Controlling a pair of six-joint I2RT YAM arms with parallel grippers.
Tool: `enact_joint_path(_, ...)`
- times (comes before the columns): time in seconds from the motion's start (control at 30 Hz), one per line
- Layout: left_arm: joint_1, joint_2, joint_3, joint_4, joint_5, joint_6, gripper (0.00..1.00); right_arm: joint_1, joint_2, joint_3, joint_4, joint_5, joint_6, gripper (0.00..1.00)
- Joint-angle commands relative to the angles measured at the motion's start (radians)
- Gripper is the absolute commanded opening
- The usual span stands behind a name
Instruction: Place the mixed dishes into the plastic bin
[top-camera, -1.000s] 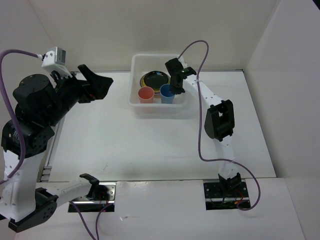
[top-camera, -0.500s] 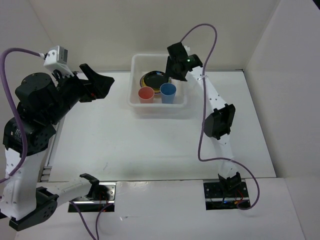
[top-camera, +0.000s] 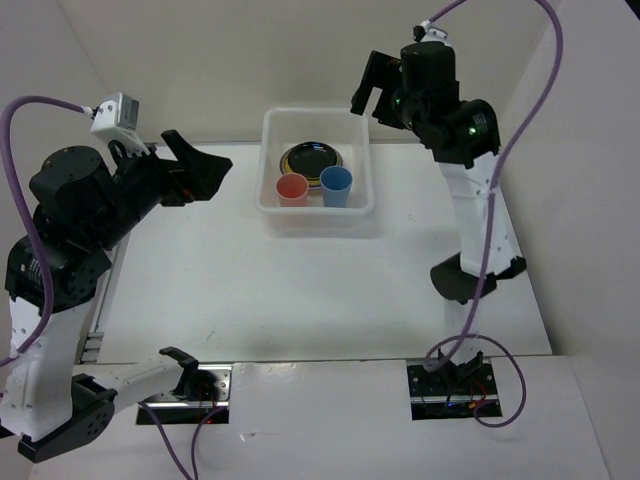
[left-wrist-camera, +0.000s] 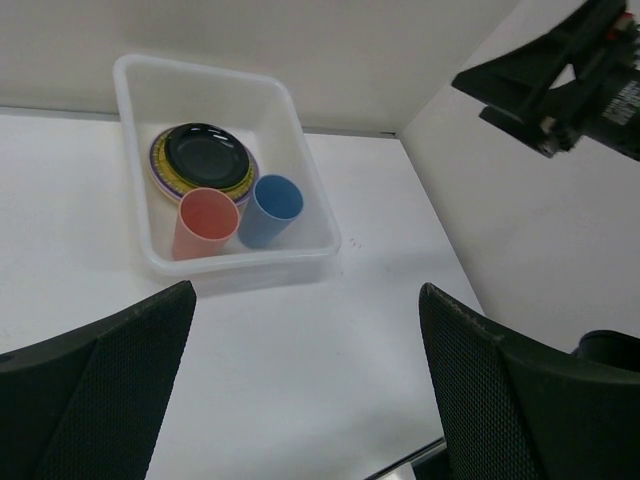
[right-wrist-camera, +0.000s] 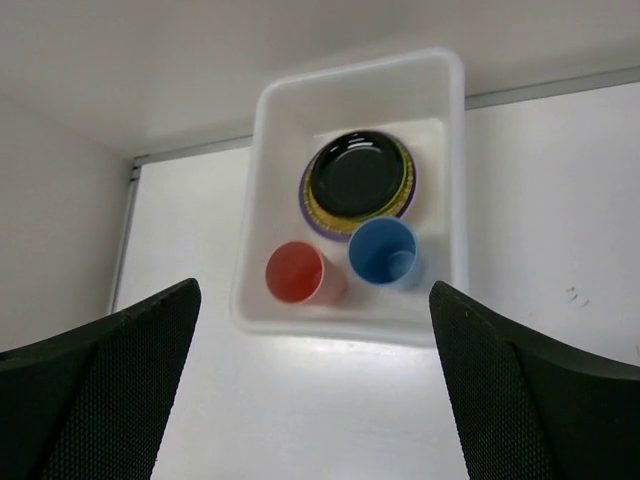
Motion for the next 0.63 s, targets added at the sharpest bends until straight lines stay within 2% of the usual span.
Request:
enact_joint_path(0.0,0.0,-0.029,0.005,0.019,0.045,0.008,0.98,0.033,-0.158,-0.115,-0.041,-0.015,0.018,1.0)
enact_joint_path(0.13,0.0,-0.064,-0.067,0.072,0.056,0.008,0.98,0.107,-0.356,-0.423,-0.025,0.024,0.051,1.0)
enact_joint_path(0.17,0.0,-0.075,-0.082,0.082,0.065,0.008,0.98,0.118,-0.455,-0.612,0.007,0.024,0.062,1.0)
enact_joint_path(0.2,0.0,-0.075,-0.111,0.095,0.065,0.008,0.98,0.118,-0.509,-0.719,0.1,-0.009,0.062,1.0)
enact_joint_path(0.23,0.0,-0.084,-0.125,0.095,0.065,0.008,0.98,0.118,-0.569,-0.943,0.167,-0.041,0.044,1.0)
enact_joint_path(0.27,0.0,-0.084,-0.137,0.095,0.065,0.008,0.98,0.118,-0.692,-1.054,0.239,-0.116,0.035,1.0)
enact_joint_path(0.3,0.0,-0.095,-0.15,0.095,0.065,0.008,0.98,0.118,-0.751,-1.154,0.368,-0.153,0.035,1.0)
enact_joint_path(0.33,0.0,-0.095,-0.168,0.095,0.065,0.017,0.98,0.118,-0.805,-1.322,0.424,-0.187,0.044,1.0)
enact_joint_path(0.4,0.0,-0.104,-0.182,0.095,0.065,0.017,0.98,0.072,-0.937,-1.512,0.555,-0.294,0.065,1.0)
enact_joint_path(0.47,0.0,-0.117,-0.194,0.095,0.065,0.017,0.98,0.057,-1.005,-1.606,0.616,-0.391,0.065,1.0)
enact_joint_path(0.6,0.0,-0.149,-0.259,0.114,0.074,0.008,0.98,0.046,-0.994,-1.72,0.627,-0.381,0.065,1.0)
